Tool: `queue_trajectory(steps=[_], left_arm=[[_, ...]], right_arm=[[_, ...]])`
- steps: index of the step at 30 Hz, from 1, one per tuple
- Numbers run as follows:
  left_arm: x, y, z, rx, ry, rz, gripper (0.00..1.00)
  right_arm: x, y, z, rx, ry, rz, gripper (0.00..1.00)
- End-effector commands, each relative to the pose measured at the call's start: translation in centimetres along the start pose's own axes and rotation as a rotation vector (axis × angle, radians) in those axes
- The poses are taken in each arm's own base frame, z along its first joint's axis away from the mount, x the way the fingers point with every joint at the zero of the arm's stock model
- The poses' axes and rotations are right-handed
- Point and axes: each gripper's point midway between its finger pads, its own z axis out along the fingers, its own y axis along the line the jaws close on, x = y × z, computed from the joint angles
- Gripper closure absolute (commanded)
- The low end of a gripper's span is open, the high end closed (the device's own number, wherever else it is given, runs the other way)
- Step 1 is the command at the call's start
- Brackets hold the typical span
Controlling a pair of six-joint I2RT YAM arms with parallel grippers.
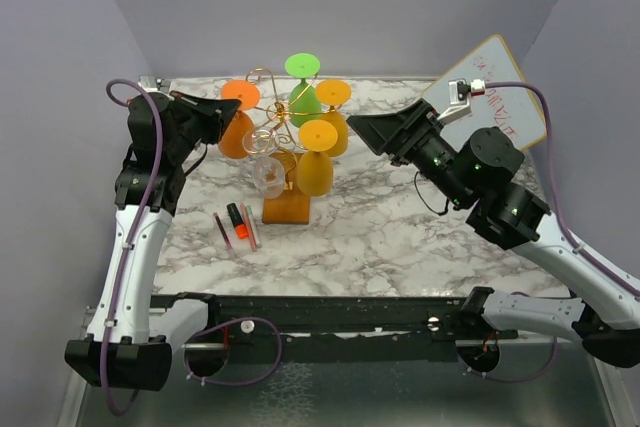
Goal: Place the wine glass upside down on the wine glass rack
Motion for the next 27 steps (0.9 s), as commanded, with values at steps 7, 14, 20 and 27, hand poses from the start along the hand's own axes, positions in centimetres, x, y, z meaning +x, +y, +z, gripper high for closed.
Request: queue_trajectory(steps=[7,14,20,27], left_arm=[[-3.9,-0.9,-1.4,-0.001,-0.225,0.070,1.00],[-3.4,-0.5,-2.2,-0.008,-0.210,0.065,1.00],[-2.3,-0.3,-3.2,0.006,-0.176,0.038,1.00],[-0.7,1.7,-3.1,-0.016,-0.114,0.012,1.00]], right_arm=[[-0.2,-0.9,-0.6,0.037,-0.019,-0.004,0.31],[0.4,-1.2,-0.6,0.045,0.000,0.003,0.31],[0.7,-1.5,-0.7,0.049,0.010,0.017,0.31],[1.3,-1.9,-0.7,0.057,0.026,0.031,0.31]])
